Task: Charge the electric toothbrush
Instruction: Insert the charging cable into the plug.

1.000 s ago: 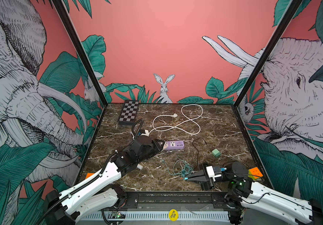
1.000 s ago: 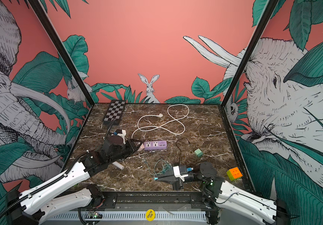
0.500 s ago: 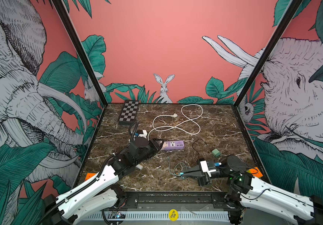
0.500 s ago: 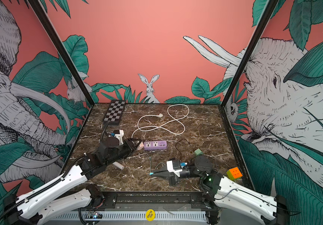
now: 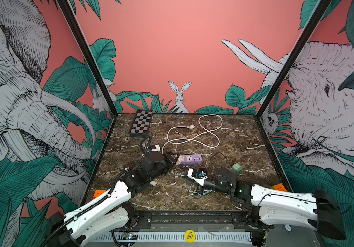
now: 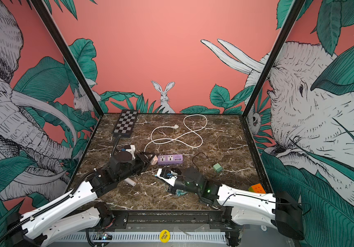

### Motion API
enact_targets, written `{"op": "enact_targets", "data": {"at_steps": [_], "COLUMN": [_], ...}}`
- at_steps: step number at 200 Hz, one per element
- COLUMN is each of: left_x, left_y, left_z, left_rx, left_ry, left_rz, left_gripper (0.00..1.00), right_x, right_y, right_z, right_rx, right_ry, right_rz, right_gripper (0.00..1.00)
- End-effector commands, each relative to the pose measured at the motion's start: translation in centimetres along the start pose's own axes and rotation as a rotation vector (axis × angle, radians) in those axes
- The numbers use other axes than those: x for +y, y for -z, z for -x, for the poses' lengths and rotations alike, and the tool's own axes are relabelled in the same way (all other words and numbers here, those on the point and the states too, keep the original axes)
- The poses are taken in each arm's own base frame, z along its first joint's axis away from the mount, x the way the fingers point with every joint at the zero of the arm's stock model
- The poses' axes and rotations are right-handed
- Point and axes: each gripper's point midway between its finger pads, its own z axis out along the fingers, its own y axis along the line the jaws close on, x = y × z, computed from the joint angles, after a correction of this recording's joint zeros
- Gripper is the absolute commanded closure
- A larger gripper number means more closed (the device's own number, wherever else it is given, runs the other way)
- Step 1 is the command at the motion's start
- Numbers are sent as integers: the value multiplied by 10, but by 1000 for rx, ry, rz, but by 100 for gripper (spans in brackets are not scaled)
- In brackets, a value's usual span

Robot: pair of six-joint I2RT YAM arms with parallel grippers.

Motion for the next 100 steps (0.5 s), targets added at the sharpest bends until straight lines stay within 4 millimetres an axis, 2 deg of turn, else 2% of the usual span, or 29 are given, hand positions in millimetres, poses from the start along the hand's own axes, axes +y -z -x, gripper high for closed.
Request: {"op": "enact_targets", "data": {"at_steps": [1,31,76,100], "left_x": [11,19,20,18], "left_y": [1,-3,-7,-8], "left_z": [1,0,-1,0], "left_rx": [-1,8,14,10], "left_ry": [81,110,154,157], "left_rz": [61,104,86,71], "left_gripper": [100,100,100,100], "right_x": [-24,-34,-45,-39], "right_y": [-1,-11,-5,-4], "right_z": [14,-3,-6,-12], "right_rx": [-40,75,54,53], "right_ry": [76,212,164,131], "right_rz": [-180,-291,-374,-342], "right_gripper": [100,100,100,100]}}
